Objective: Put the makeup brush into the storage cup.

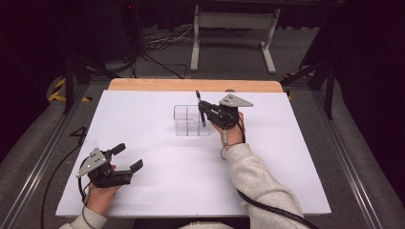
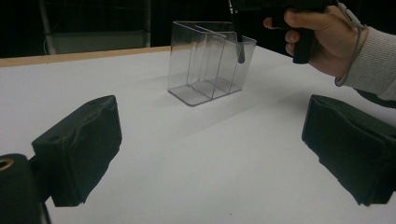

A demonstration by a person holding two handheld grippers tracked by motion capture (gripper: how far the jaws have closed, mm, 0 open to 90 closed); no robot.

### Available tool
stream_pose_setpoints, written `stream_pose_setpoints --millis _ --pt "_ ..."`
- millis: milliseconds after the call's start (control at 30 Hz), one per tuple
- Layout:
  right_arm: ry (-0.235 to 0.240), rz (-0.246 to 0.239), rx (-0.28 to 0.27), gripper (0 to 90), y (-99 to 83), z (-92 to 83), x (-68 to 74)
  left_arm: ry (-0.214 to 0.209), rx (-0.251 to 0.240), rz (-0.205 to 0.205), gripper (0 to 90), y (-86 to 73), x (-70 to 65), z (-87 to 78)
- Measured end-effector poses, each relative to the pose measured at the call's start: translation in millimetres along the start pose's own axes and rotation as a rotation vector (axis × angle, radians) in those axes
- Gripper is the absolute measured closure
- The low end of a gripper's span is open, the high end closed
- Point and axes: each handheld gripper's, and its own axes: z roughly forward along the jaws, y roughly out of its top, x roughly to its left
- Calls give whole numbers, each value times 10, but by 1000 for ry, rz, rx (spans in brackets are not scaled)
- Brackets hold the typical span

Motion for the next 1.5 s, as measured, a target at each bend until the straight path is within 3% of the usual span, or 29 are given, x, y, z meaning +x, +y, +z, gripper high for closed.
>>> stream_pose_setpoints --millis 33,67,167,233,600,700,867,1067,1333,1500 --pt "5 -6 -5 691 8 -8 5 0 0 0 55 0 0 0" --pt "5 -6 -5 691 8 -8 5 1 -1 -1 55 0 -1 1" --pt "-3 2 -25 487 63 -52 10 0 -2 -2 55 3 -2 5" --pt "-1 19 -32 453 101 -89 3 -1 -2 -1 55 5 -5 5" --pt "30 -72 -34 176 368 -410 65 -4 -1 -1 54 13 -3 -2" --pt "55 -71 -38 143 388 -466 72 -3 -5 -3 54 16 -2 -7" --pt "74 -118 -25 93 413 -669 95 -4 -8 -5 54 17 -1 -8" --pt "72 -122 -19 65 417 -870 71 -22 6 -12 53 24 4 -5" --pt "68 -170 -7 34 421 -1077 91 -43 9 -11 53 37 -4 -7" --pt "64 -159 0 10 401 -1205 64 -54 7 -3 51 45 -5 -8"
